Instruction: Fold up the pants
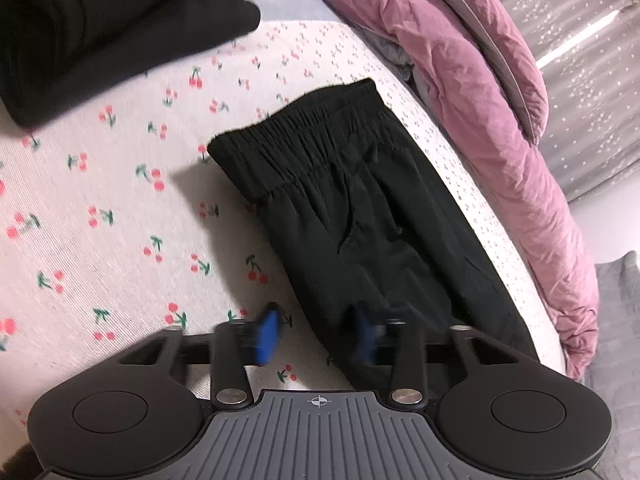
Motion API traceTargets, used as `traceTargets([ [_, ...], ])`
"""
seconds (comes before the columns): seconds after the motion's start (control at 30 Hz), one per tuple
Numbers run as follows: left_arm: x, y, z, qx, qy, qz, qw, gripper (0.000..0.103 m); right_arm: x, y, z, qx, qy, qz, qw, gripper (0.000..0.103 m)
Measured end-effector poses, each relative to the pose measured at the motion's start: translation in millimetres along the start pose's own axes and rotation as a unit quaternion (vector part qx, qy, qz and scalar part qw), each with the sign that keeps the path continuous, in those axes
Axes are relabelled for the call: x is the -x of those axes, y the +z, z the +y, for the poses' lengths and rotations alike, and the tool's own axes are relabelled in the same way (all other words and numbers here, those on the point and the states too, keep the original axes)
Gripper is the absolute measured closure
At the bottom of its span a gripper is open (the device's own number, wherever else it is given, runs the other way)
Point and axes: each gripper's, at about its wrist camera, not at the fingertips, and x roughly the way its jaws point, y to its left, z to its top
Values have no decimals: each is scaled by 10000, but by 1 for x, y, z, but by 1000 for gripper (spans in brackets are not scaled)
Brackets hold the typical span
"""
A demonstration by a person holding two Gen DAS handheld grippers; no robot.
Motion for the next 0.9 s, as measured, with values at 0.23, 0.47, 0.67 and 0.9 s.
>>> traceTargets([
  [0.23,-1,-8,-5,-372,32,49,9993,103,-18,6,1,227,-278,-442,9984,102],
  [0.47,36,-18,-16,-1240,9,-33,9923,103,22,13,1,507,-643,-1097,9906,103],
  [0.67,36,-33,-13,-1723,430,573,9824,102,18,10,-5,1054,-1320,-814,9823,103],
  [0.9,43,-40,-25,-2362,764,799,9654,94,4,8,-6,1411,-1749,-577,9727,93],
])
